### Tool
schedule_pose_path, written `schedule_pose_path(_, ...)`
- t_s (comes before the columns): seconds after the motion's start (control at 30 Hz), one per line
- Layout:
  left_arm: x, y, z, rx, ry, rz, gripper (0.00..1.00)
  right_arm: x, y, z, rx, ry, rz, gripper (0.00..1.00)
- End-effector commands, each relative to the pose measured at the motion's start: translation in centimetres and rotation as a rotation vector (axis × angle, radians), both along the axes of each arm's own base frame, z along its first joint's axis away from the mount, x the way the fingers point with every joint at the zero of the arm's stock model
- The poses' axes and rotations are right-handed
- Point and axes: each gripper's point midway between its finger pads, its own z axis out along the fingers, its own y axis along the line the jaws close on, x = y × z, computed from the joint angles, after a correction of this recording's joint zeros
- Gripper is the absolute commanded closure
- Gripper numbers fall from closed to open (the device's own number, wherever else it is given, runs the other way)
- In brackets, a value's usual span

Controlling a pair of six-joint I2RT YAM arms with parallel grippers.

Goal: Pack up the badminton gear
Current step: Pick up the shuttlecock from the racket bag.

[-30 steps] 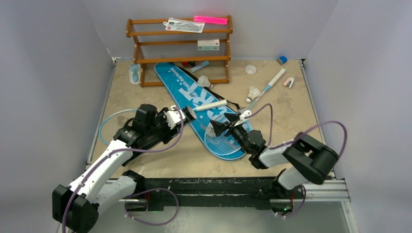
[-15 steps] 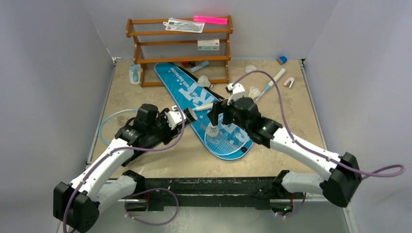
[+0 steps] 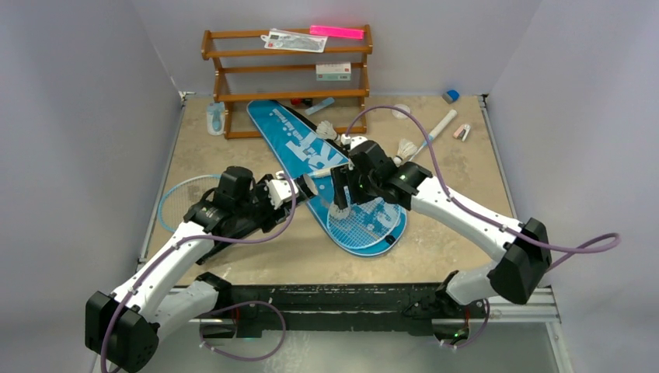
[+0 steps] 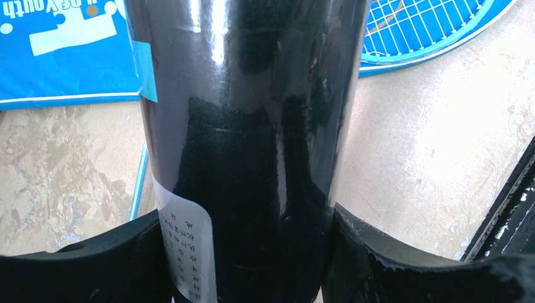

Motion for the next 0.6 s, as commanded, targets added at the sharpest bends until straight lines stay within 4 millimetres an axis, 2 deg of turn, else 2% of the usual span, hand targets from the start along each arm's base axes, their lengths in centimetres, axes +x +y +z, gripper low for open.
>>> schedule_pose_path(0.0,0.5,-0.4,0.8,-0.023,-0.040,-0.023,0.69,0.1,0.0,0.0,-0.052,0.018,0.032,0.23)
schedule_pose_path(0.3,0.4,-0.5,0.8,-0.027,-0.036,-0.028,0.69,2.1,1.0,-1.8,-0.137,0.029,0.048,0.27)
schedule_pose_path(0.37,0.4,-0.5,0.8,-0.027,-0.036,-0.030,0.70,2.4,1.3,-2.1,-0.142,0.031,0.053,0.32)
schedule_pose_path(0.53,0.4,-0.5,0.8,-0.028,-0.037,-0.030,0.70,2.9,1.4,-3.4,-0.185,0.053,0.057,0.33)
schedule_pose_path(0.57,0.4,-0.5,0.8,-0.028,-0.038,-0.029,0.69,3.0,1.4,-3.7,-0.192,0.054,0.055,0.37)
